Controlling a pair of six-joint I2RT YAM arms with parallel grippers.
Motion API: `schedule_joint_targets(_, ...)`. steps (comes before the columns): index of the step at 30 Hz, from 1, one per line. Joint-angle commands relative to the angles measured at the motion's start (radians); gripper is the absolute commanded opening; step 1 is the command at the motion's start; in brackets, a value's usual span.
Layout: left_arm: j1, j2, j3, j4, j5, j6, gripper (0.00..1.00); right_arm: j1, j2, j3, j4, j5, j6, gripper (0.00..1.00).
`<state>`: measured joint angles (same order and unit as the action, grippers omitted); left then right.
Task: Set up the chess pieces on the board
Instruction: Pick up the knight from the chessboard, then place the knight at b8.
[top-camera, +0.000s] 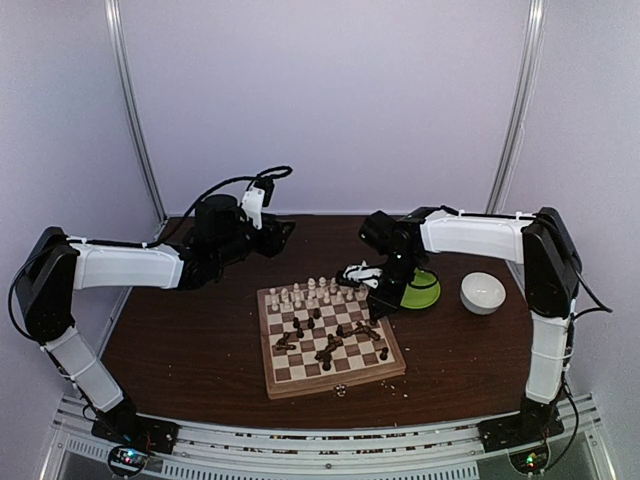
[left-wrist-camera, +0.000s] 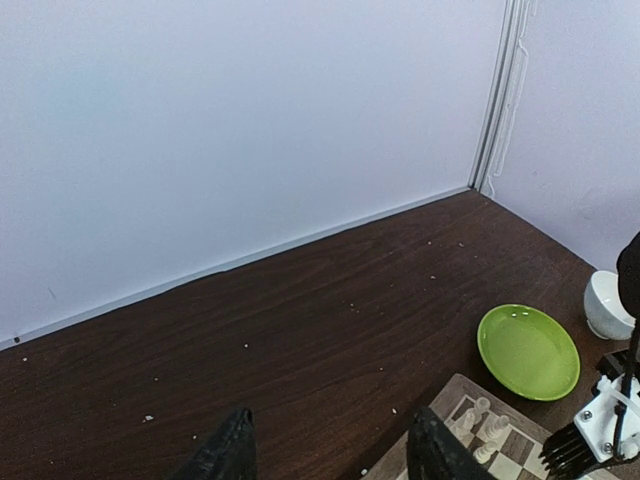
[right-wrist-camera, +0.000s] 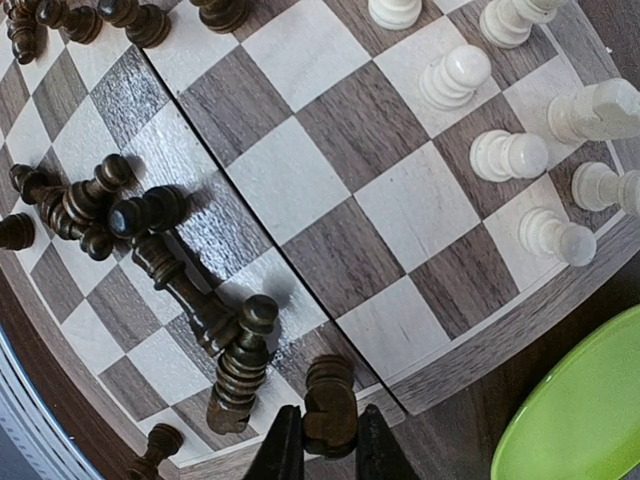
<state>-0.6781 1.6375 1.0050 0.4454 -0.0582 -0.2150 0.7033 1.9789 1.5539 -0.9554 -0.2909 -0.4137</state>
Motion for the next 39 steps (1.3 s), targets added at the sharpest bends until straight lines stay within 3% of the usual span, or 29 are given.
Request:
schedule_joint_targets(1,-0.007,0.008,0.028,0.029,0.009,0.014,0.53,-0.017,0.011,0.038,-0.019,0.005,-0.001,0.11)
schedule_joint_targets(11,-0.008,0.013,0.035,0.027,0.013,0.013,0.53,-0.041,-0.127,0.009,0.014,0.026,-0.005,0.08)
schedule_joint_targets(19,-0.009,0.022,0.046,0.017,0.015,0.014,0.53,0.122,-0.25,-0.165,0.049,0.039,-0.083,0.08)
schedule_joint_targets(24,-0.012,0.025,0.046,0.016,0.012,0.014,0.53,0.199,-0.244,-0.21,0.044,0.057,-0.116,0.08)
schedule_joint_targets(39,-0.014,0.022,0.047,0.014,0.012,0.02,0.53,0.238,-0.178,-0.212,0.025,0.038,-0.144,0.08)
